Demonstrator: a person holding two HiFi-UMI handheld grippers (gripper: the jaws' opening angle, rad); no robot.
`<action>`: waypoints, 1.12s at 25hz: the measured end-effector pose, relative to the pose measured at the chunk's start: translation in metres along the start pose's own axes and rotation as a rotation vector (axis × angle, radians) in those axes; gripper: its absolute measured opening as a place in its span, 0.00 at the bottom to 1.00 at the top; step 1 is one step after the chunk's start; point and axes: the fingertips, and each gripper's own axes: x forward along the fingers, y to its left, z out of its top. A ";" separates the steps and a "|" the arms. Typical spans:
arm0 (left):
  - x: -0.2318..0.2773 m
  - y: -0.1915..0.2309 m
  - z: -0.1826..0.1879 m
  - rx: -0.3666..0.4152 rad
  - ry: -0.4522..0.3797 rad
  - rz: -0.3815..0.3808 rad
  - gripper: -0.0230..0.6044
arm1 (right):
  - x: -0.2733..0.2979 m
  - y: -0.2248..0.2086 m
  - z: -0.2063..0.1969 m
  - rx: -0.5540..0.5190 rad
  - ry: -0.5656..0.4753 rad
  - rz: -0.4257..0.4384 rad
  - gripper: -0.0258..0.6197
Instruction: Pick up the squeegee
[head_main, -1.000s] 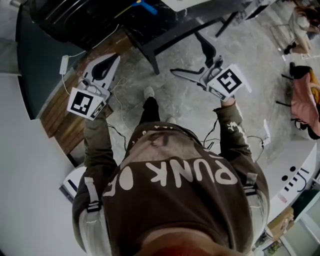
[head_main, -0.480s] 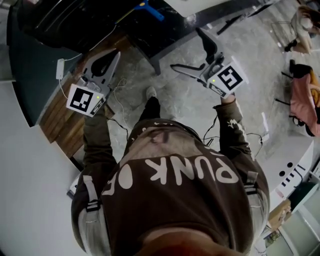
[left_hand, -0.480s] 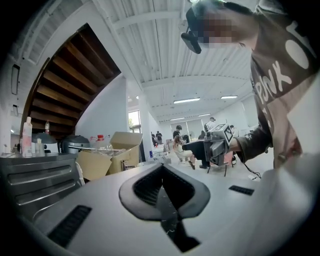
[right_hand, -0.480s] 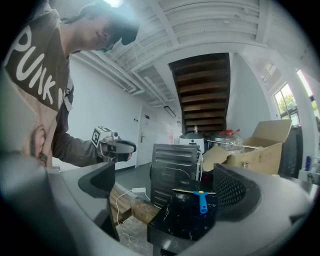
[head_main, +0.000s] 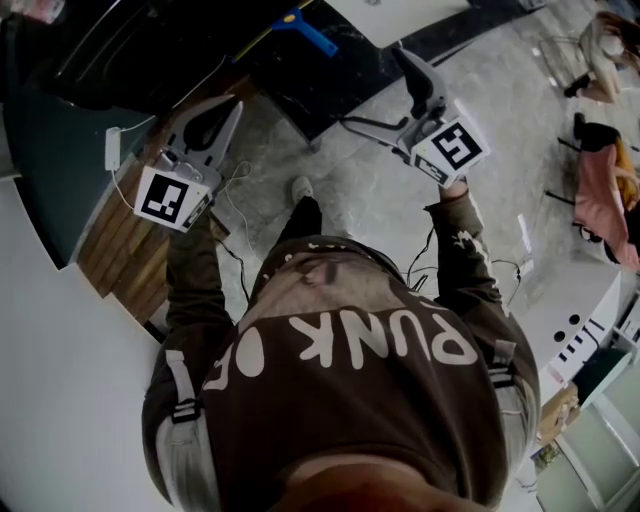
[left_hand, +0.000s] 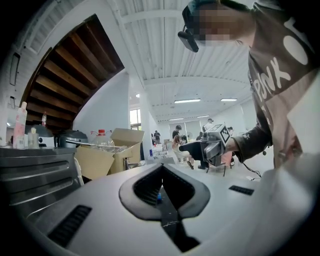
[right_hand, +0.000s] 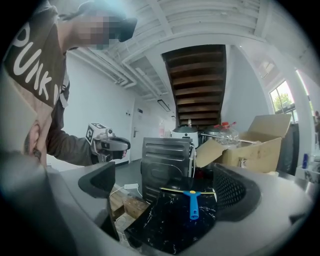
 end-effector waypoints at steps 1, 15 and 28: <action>0.002 0.006 -0.004 -0.005 0.002 -0.004 0.04 | 0.006 -0.005 -0.002 0.002 0.005 -0.006 0.96; 0.023 0.070 -0.036 -0.059 0.005 -0.032 0.04 | 0.087 -0.065 -0.056 0.041 0.113 -0.076 0.96; 0.042 0.076 -0.039 -0.070 0.024 -0.006 0.04 | 0.128 -0.115 -0.100 0.065 0.181 -0.103 0.96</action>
